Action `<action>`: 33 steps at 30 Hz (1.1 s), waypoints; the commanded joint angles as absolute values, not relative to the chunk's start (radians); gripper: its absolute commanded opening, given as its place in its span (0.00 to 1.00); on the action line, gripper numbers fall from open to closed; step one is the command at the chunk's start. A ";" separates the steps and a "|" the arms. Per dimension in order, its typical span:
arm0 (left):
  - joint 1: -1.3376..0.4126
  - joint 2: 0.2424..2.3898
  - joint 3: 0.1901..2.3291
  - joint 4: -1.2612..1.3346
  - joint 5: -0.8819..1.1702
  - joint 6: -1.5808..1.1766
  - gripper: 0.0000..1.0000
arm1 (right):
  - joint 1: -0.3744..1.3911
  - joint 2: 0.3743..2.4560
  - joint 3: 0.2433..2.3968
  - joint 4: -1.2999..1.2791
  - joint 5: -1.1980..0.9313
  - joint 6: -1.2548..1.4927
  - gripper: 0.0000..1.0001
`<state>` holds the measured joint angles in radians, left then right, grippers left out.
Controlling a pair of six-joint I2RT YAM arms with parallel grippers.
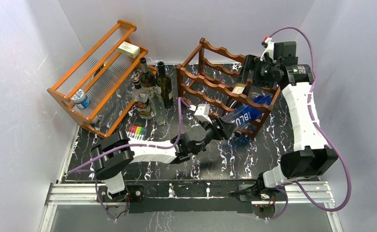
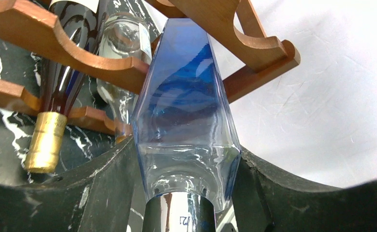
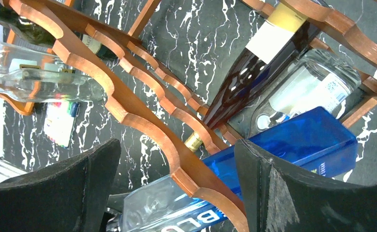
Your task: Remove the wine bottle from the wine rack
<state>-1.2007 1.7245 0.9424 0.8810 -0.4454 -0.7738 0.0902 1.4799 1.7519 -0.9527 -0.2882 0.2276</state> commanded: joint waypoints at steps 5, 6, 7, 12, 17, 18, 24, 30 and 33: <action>-1.182 1.561 0.867 0.658 -0.487 -0.836 0.00 | 0.228 1.399 1.738 -0.802 -0.201 0.139 0.98; -1.177 1.557 0.862 0.658 -0.481 -0.838 0.00 | 0.246 1.378 1.730 -0.784 -0.200 0.114 0.98; -1.172 1.552 0.858 0.659 -0.477 -0.844 0.00 | 0.266 1.354 1.711 -0.760 -0.197 0.072 0.98; -1.149 1.535 0.845 0.650 -0.451 -0.860 0.00 | 0.323 1.086 1.449 -0.578 -0.259 -0.246 0.98; -1.131 1.531 0.844 0.636 -0.416 -0.874 0.00 | 0.324 0.784 1.127 -0.503 -0.396 -0.702 0.98; -1.129 1.528 0.844 0.632 -0.413 -0.877 0.00 | 0.324 0.760 1.106 -0.521 -0.380 -0.753 0.98; -1.119 1.522 0.845 0.625 -0.389 -0.873 0.00 | 0.369 0.762 1.049 -0.735 -0.310 -1.148 0.98; -1.111 1.534 0.849 0.624 -0.359 -0.882 0.00 | 0.402 0.836 1.036 -0.789 -0.299 -1.294 0.98; -1.109 1.538 0.855 0.619 -0.351 -0.882 0.00 | 0.412 0.866 1.017 -0.781 -0.273 -1.332 0.98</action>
<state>-1.1339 1.5597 0.8639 0.7063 -0.3058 -0.8948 0.3939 0.8528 1.0260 -0.7834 -0.3008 -1.1885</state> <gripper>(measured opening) 0.592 0.981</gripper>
